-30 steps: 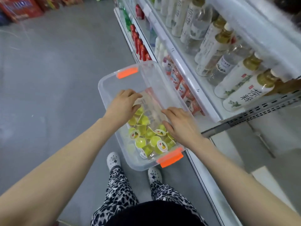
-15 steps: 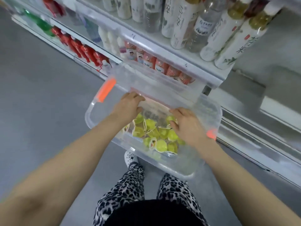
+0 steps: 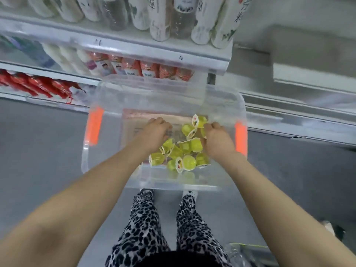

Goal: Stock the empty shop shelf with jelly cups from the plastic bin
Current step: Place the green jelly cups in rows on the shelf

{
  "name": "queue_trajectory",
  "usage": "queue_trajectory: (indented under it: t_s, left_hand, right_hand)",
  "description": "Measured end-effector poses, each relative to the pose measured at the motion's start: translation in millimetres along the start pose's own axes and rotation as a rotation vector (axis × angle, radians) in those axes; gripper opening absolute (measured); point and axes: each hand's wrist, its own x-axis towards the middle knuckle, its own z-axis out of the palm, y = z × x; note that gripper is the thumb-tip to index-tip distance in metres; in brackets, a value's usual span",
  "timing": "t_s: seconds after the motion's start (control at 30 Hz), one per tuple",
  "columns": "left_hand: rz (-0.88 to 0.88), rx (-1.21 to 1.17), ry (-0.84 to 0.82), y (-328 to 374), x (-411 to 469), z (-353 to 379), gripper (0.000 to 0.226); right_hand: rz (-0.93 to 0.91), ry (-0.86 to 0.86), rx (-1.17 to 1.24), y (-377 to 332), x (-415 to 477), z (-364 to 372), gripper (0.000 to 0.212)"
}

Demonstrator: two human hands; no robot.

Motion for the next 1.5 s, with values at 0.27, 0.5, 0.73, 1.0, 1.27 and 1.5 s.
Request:
queue_trajectory:
  t_s: [0.27, 0.5, 0.73, 1.0, 1.27, 1.5]
  left_hand:
    - [0.292, 0.045, -0.044, -7.0, 45.7, 17.1, 0.059]
    - [0.368, 0.111, -0.197, -0.9, 74.4, 36.2, 0.06]
    - [0.244, 0.152, -0.108, -36.4, 63.7, 27.2, 0.058]
    - [0.095, 0.092, -0.114, -42.6, 69.5, 19.6, 0.065]
    - [-0.027, -0.029, -0.124, -41.0, 62.5, -0.4, 0.049]
    - [-0.019, -0.257, -0.086, -23.5, 32.3, -44.7, 0.053]
  right_hand:
    - [0.181, -0.015, 0.096, -6.3, 43.3, 15.1, 0.064]
    - [0.232, 0.043, 0.128, -5.8, 39.0, 22.9, 0.07]
    - [0.221, 0.075, 0.086, -15.9, 52.1, 30.6, 0.065]
    - [0.2, 0.196, -0.179, -30.4, 69.5, 52.5, 0.04]
    - [0.146, 0.182, -0.039, -38.3, 61.2, 35.7, 0.042]
    - [0.158, 0.419, 0.47, -49.3, 6.6, 0.3, 0.044]
